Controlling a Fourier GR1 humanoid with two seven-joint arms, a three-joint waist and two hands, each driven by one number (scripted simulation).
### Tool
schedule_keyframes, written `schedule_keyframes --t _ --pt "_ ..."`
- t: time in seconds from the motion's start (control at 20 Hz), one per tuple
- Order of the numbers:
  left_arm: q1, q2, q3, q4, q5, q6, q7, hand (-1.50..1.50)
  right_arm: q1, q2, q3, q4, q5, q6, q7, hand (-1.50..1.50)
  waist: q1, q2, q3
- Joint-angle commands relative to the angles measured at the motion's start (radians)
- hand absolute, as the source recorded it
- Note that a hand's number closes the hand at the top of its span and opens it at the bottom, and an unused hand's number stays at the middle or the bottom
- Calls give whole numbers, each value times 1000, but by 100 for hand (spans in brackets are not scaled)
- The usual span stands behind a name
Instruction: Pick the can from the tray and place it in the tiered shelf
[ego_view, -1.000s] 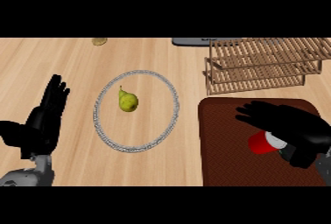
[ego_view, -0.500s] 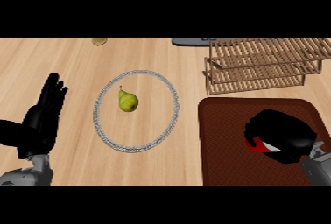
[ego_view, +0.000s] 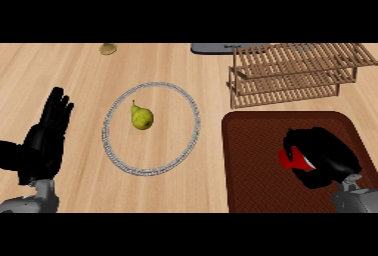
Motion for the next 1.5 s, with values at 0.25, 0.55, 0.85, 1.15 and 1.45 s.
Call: schedule_keyframes --t 0.25,0.55,0.85,1.15,1.45 --pt "-5 -13 -12 9 -15 -9 -5 0 130 253 -64 -347 -123 225 354 150 2 8 9" --pt "30 12 6 -41 3 -30 11 0 49 348 -86 -550 -387 137 601 150 17 4 10" --pt "39 -3 -3 -48 -12 -24 13 0 -124 350 -233 -799 -443 258 907 150 20 8 9" --pt "-41 -19 2 8 -16 -35 23 0 -344 217 -450 -738 -577 348 1009 150 17 12 10" --pt "-18 -62 -24 -3 -59 -14 15 0 -544 131 -475 -500 -559 244 1050 150 28 14 10"
